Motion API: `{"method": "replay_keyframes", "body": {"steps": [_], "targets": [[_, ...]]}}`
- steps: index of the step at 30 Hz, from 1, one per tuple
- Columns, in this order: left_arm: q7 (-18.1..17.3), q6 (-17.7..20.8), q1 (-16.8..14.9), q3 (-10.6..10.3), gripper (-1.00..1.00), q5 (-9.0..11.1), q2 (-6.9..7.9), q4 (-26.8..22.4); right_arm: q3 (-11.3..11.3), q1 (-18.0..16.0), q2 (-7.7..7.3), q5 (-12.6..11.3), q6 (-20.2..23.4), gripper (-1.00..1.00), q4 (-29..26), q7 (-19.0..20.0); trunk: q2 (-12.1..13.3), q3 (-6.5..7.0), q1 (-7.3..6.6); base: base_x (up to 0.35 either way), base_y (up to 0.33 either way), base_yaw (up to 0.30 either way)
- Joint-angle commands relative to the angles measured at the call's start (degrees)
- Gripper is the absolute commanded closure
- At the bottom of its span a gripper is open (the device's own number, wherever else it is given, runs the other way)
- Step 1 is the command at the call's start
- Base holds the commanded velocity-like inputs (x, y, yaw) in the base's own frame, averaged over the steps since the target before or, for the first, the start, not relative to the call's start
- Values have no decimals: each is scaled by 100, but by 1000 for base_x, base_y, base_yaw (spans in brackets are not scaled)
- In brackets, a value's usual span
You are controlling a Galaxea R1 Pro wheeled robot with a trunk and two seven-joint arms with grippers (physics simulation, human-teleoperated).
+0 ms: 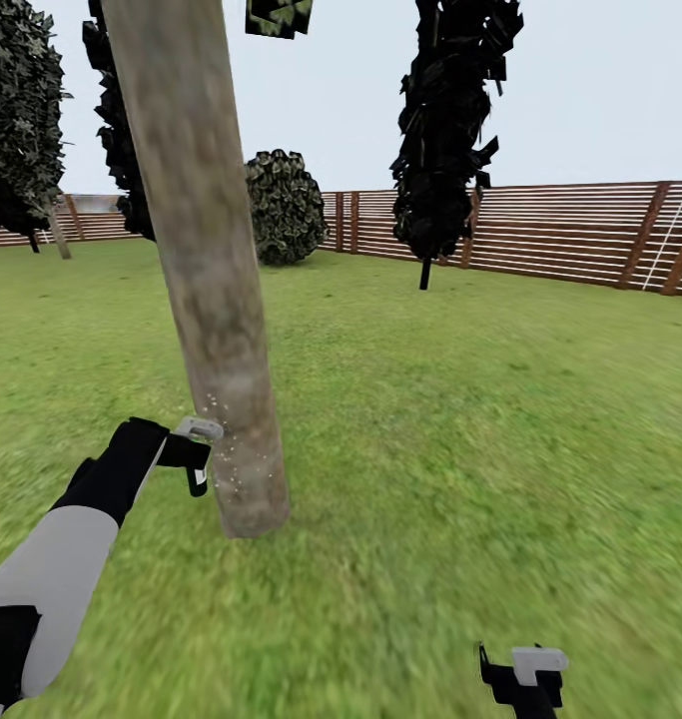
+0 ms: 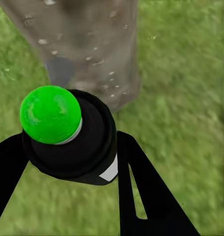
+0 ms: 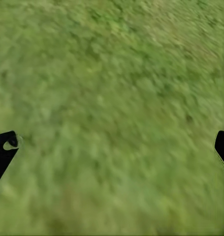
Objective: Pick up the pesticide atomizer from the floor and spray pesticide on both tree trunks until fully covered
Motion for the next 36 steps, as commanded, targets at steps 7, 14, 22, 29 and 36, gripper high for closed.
{"method": "replay_keyframes", "body": {"steps": [7,14,22,29,36], "targets": [[32,-2,30,21,100,-11,42,52,-4,0,-9,-1,0,-100,-2,0,0,0,0,1,-275,0],[535,-2,242,29,100,14,62,80,-4,0,-9,-7,0,-100,-6,0,0,0,0,0,-275,0],[1199,-26,368,539,100,20,32,93,4,0,0,-7,0,-100,-2,0,0,0,0,0,-275,217],[1294,-29,412,565,100,41,-8,85,5,0,0,-5,0,-100,0,0,0,0,0,70,-275,162],[1293,-29,413,570,100,36,-9,87,5,0,0,-3,0,-100,0,0,0,0,0,131,-275,2]]}}
